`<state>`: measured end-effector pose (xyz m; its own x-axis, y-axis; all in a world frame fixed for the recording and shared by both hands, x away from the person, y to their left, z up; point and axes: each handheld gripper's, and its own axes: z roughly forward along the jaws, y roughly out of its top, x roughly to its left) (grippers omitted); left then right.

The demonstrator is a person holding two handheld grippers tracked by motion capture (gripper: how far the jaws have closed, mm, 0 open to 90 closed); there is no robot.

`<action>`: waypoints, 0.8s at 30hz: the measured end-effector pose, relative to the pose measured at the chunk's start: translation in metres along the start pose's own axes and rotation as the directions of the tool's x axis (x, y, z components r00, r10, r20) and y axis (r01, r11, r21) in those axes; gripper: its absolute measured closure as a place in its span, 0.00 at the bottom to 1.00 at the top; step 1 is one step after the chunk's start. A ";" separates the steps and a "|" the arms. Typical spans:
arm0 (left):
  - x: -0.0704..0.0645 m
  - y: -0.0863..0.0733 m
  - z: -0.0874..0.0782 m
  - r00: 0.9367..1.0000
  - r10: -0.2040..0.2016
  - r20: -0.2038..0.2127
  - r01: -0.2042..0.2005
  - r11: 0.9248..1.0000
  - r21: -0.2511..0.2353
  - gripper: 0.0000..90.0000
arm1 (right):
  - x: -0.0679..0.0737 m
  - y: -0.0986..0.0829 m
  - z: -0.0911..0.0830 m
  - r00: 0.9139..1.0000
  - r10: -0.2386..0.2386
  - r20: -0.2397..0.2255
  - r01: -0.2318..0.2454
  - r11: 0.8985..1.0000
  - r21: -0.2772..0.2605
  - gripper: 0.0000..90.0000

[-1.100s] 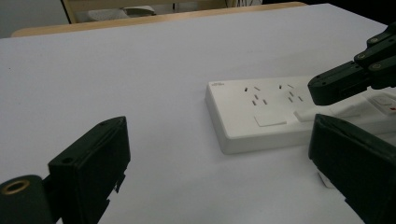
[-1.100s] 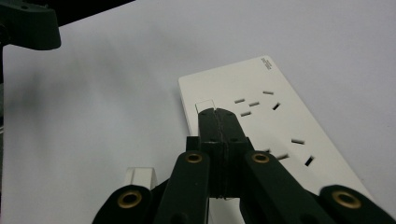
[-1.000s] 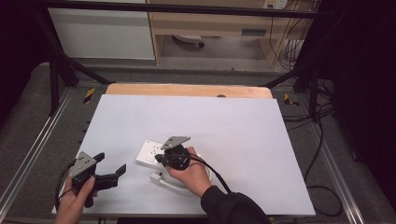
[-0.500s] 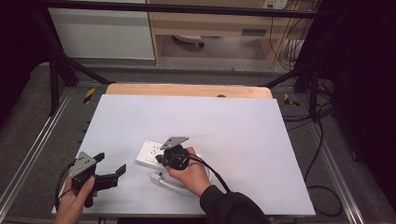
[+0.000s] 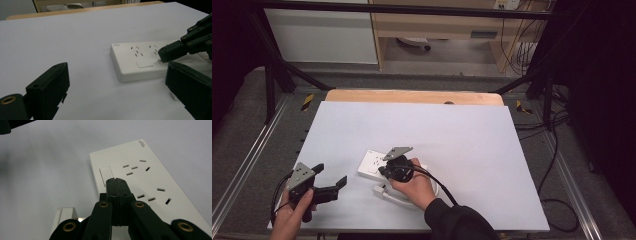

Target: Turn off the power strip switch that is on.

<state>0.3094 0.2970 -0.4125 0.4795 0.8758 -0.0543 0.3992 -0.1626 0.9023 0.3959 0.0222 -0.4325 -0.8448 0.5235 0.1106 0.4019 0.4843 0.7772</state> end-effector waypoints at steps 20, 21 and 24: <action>0.000 0.000 0.000 1.000 0.002 0.001 -0.002 1.000 0.001 0.06 | 0.001 0.000 0.003 1.000 0.009 0.001 -0.009 1.000 -0.001 1.00; 0.000 0.000 0.000 1.000 0.003 0.001 -0.003 1.000 0.001 0.06 | 0.001 0.000 0.003 1.000 0.009 0.001 -0.009 1.000 -0.001 1.00; 0.000 0.000 0.000 1.000 0.003 0.002 -0.003 1.000 0.001 0.06 | 0.001 -0.001 0.003 1.000 0.005 0.001 -0.005 1.000 -0.006 1.00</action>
<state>0.3094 0.2967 -0.4124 0.4822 0.8745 -0.0520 0.3982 -0.1660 0.9021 0.3961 0.0248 -0.4350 -0.8425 0.5265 0.1136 0.4039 0.4780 0.7800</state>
